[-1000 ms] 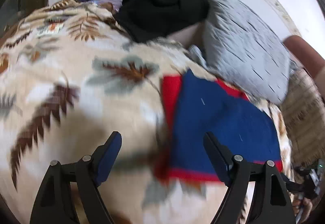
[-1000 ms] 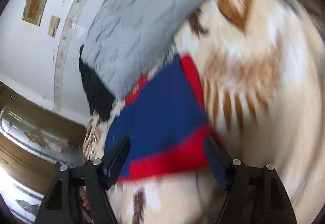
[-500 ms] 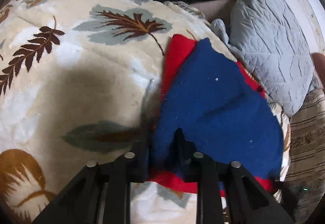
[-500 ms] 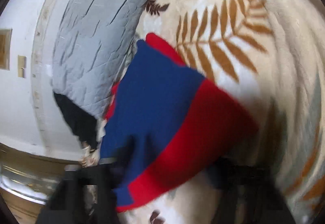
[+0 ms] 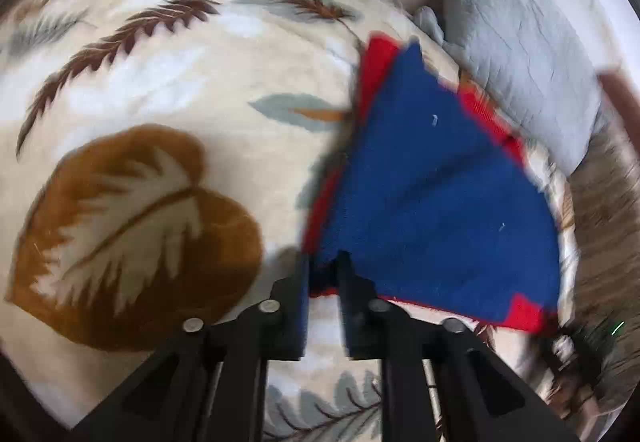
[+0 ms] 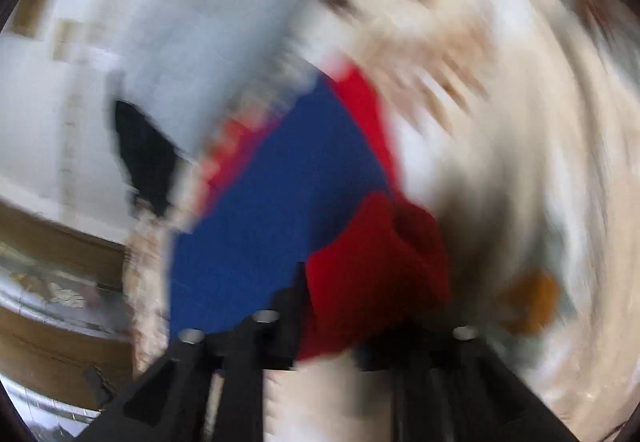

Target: Fold small clothes

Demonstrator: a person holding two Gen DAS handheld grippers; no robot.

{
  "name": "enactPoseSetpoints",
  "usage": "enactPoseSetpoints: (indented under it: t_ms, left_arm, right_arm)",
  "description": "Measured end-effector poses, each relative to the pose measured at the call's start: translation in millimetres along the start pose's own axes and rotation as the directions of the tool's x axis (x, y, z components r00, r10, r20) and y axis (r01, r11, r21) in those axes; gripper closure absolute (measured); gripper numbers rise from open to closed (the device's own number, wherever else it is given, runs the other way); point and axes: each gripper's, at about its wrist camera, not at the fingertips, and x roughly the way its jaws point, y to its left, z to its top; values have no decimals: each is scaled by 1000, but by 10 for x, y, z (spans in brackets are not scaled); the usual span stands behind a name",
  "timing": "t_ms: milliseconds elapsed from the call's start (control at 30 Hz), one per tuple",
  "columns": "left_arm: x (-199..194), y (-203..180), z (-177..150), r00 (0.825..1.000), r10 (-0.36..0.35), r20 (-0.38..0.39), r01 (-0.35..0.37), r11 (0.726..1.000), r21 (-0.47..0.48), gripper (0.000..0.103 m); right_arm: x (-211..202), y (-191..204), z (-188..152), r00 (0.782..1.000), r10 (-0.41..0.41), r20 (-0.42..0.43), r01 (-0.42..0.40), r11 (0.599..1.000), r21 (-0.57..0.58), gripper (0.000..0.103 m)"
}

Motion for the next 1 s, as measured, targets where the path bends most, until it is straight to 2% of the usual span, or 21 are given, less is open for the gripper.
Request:
enactPoseSetpoints:
  t_ms: [33, 67, 100, 167, 267, 300, 367, 467, 533, 567, 633, 700, 733, 800, 833, 867, 900, 933, 1000]
  left_arm:
    - [-77, 27, 31, 1000, 3, 2, -3, 1000, 2, 62]
    - [-149, 31, 74, 1000, 15, 7, -15, 1000, 5, 56]
    - [-221, 28, 126, 999, 23, 28, -23, 1000, 8, 54]
    - [-389, -54, 240, 995, 26, 96, -30, 999, 46, 50]
    - [-391, -333, 423, 993, -8, 115, -10, 988, 154, 40]
    - [-352, -415, 475, 993, -11, 117, -11, 983, 186, 39]
    - [-193, -582, 581, 995, 4, 102, -29, 967, 253, 39]
    - [97, -803, 777, 996, 8, 90, -32, 961, 275, 39]
    - [210, -878, 835, 996, 10, 87, -34, 959, 282, 40]
    - [312, -888, 883, 996, 20, 87, -44, 959, 281, 40]
    - [465, -868, 892, 997, 40, 64, -56, 961, 272, 40]
    - [620, -815, 870, 996, 82, 33, -88, 960, 266, 39]
    - [700, -784, 856, 994, 111, 16, -112, 960, 257, 39]
    - [737, -722, 835, 995, 98, 4, -97, 968, 233, 38]
    - [697, -709, 821, 995, 100, 9, -100, 969, 227, 38]
    - [643, -711, 804, 994, 106, 19, -108, 967, 231, 38]
    - [568, -711, 777, 993, 107, 44, -114, 964, 240, 38]
    - [491, -720, 750, 993, 102, 65, -115, 961, 250, 38]
    - [356, -736, 638, 992, 64, 106, -92, 953, 287, 38]
  right_arm:
    - [-35, -172, -60, 996, 83, 27, -84, 996, 35, 73]
    - [-99, -214, -79, 995, 86, 41, -87, 996, 24, 72]
    - [-213, -212, -100, 996, 69, 54, -68, 998, -8, 69]
    - [-418, -172, -102, 993, 69, 93, -65, 997, -43, 31]
    - [-669, -78, 18, 986, 36, 165, -18, 994, -107, 31]
    - [-716, -46, 101, 983, 28, 183, -4, 991, -132, 31]
    - [-701, 88, 276, 983, 26, 183, 7, 984, -178, 31]
    - [-551, 333, 559, 986, 28, 163, 15, 966, -256, 31]
    - [-379, 517, 772, 990, -1, 142, 44, 953, -299, 31]
    - [-285, 592, 839, 993, 4, 118, 34, 947, -321, 32]
    - [-127, 762, 938, 997, 60, 54, -38, 936, -350, 33]
    - [140, 901, 1011, 984, 151, -94, -176, 911, -374, 32]
    - [272, 917, 1051, 979, 158, -129, -196, 907, -374, 32]
    - [560, 776, 1232, 996, 36, -82, -62, 936, -346, 32]
    - [673, 609, 1366, 996, 35, -83, -56, 963, -263, 34]
    - [675, 422, 1492, 989, 134, -63, -140, 982, -123, 34]
    - [626, 333, 1557, 981, 192, -40, -193, 981, -23, 34]
    - [533, 334, 1578, 974, 227, -12, -227, 974, 12, 31]
    - [429, 467, 1535, 968, 252, 7, -251, 966, -58, 31]
